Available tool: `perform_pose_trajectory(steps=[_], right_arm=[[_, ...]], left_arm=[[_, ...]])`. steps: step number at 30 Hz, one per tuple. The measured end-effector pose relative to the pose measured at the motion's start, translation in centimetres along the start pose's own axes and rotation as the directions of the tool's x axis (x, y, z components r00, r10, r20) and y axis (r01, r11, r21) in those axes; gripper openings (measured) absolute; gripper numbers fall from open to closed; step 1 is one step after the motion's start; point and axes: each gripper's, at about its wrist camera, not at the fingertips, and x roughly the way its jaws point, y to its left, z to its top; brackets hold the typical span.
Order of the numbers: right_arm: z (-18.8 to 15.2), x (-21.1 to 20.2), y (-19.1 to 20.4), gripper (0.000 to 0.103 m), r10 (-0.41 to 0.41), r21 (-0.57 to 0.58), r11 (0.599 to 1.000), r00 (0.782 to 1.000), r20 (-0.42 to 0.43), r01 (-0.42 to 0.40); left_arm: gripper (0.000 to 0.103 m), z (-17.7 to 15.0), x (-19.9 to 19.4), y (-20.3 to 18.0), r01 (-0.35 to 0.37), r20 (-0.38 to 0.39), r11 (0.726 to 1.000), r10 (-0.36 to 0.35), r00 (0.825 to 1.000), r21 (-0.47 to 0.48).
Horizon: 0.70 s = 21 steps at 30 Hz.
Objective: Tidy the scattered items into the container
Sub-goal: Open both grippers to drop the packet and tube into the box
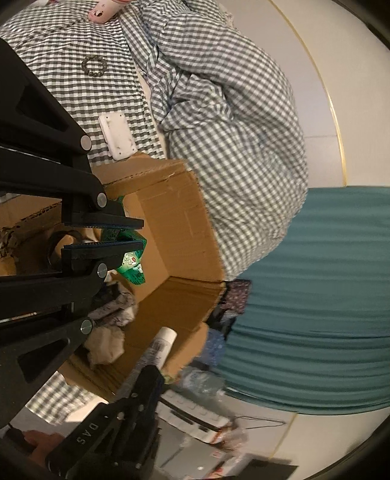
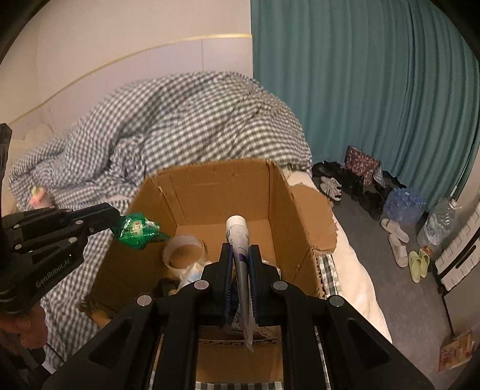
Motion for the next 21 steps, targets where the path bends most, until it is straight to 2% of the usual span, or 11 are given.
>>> perform_pose_trajectory(steps=[11, 21], right_arm=[[-0.9, 3.4, 0.3, 0.01, -0.001, -0.008, 1.0, 0.994, -0.105, 0.0], [-0.9, 3.3, 0.2, 0.01, -0.001, -0.006, 1.0, 0.995, -0.1, 0.0]], left_arm=[[0.006, -0.8, 3.1, -0.4, 0.041, -0.105, 0.999, -0.039, 0.994, 0.015], [0.006, -1.1, 3.9, -0.6, 0.054, -0.124, 0.998, -0.051, 0.991, 0.02]])
